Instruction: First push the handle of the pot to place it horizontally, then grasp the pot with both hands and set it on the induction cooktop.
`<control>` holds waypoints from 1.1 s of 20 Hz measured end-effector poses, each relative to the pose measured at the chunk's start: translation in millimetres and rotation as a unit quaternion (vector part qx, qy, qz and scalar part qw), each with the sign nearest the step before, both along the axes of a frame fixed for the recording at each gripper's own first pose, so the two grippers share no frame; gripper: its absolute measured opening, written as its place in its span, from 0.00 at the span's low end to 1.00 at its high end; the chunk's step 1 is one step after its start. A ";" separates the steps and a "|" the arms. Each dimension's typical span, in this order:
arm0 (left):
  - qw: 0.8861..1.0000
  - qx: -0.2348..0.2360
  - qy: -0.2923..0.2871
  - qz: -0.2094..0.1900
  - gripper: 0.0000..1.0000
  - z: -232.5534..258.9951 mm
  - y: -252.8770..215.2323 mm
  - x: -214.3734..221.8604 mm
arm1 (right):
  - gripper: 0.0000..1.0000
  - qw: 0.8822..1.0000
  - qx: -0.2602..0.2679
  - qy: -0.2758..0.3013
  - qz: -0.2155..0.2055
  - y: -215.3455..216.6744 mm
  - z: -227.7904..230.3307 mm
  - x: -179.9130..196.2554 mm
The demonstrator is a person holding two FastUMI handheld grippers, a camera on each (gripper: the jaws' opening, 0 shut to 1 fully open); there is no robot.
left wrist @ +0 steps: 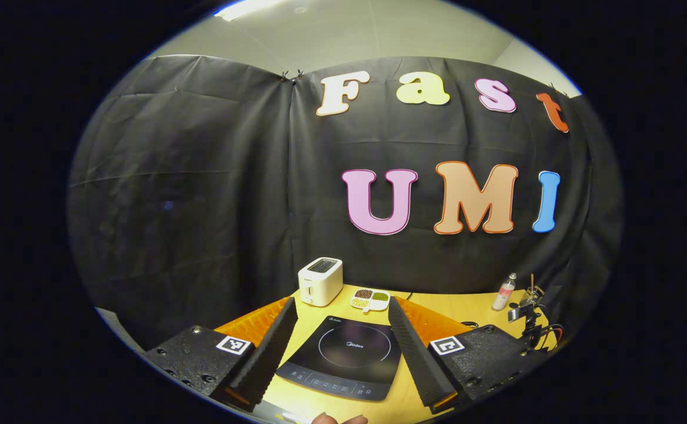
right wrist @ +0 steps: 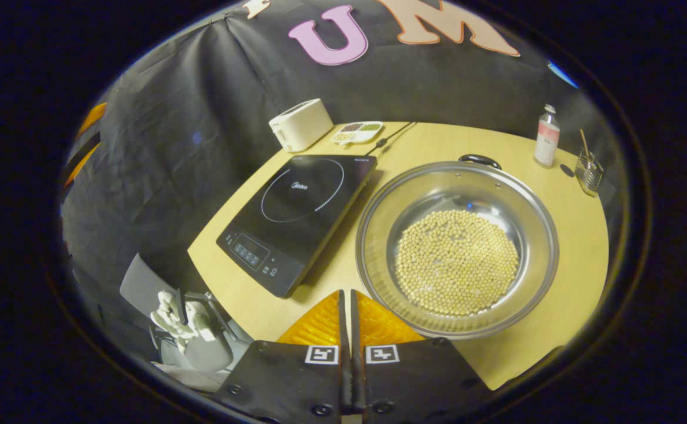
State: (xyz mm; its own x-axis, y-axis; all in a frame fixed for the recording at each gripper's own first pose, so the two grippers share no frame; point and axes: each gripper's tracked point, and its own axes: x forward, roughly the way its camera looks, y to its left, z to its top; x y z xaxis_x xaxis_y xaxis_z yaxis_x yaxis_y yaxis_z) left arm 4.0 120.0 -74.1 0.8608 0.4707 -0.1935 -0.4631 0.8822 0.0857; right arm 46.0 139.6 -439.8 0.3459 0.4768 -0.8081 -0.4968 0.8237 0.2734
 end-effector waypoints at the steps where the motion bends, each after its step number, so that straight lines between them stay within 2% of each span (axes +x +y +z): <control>1: 1.000 0.002 0.001 0.003 0.91 -1.6 -1.2 -1.5 | 0.00 1.000 -0.004 0.005 0.002 -2.0 -5.5 -0.8; 2: 1.000 0.004 0.004 0.006 0.91 -1.1 -2.2 -2.1 | 0.03 1.000 -0.008 0.011 0.003 -4.3 -11.3 -3.0; 6: 1.000 0.003 0.009 0.013 0.91 -5.8 -4.6 -5.3 | 0.03 0.999 -0.023 0.035 0.008 -15.9 -31.4 -10.0; 7: 1.000 0.004 0.011 0.014 0.95 -6.4 -6.1 -5.3 | 0.03 0.999 -0.022 0.039 0.008 -18.0 -32.9 -9.7; 8: 1.000 0.005 0.012 0.015 0.91 -6.3 -7.0 -5.1 | 0.03 0.999 -0.020 0.039 0.004 -18.6 -33.3 -8.5; 11: 1.000 0.006 0.010 0.013 0.91 -4.7 -10.6 -5.2 | 0.03 0.999 -0.025 0.044 0.002 -24.0 -35.8 -6.8; 12: 1.000 0.005 0.009 0.012 0.95 -4.1 -12.1 -4.1 | 0.03 0.999 -0.028 0.044 0.003 -26.1 -36.1 -7.8; 13: 1.000 0.005 0.009 0.011 0.91 -5.3 -12.5 -3.6 | 0.00 0.999 -0.032 0.043 0.005 -29.0 -35.4 -8.5; 14: 1.000 0.004 0.008 0.011 0.91 -5.2 -12.7 -3.1 | 0.03 0.998 -0.037 0.042 0.008 -32.0 -35.9 -10.6; 15: 1.000 0.002 0.006 0.011 0.95 -4.8 -13.8 -2.9 | 0.03 0.998 -0.043 0.040 0.010 -34.8 -36.0 -10.9; 16: 1.000 -0.001 0.005 0.011 0.95 -5.2 -14.7 -2.8 | 0.00 0.998 -0.049 0.039 0.010 -38.8 -37.1 -12.0; 18: 1.000 -0.002 0.002 0.011 0.95 -4.3 -15.1 -4.8 | 0.03 0.998 -0.053 0.038 0.009 -45.6 -35.6 -13.2; 21: 1.000 -0.002 -0.001 0.009 0.95 -4.0 -15.5 -3.6 | 0.03 0.997 -0.063 0.037 0.010 -56.1 -34.9 -14.9; 22: 1.000 -0.003 -0.001 0.009 0.95 -4.2 -17.3 -3.6 | 0.00 0.997 -0.068 0.037 0.010 -60.4 -36.7 -15.6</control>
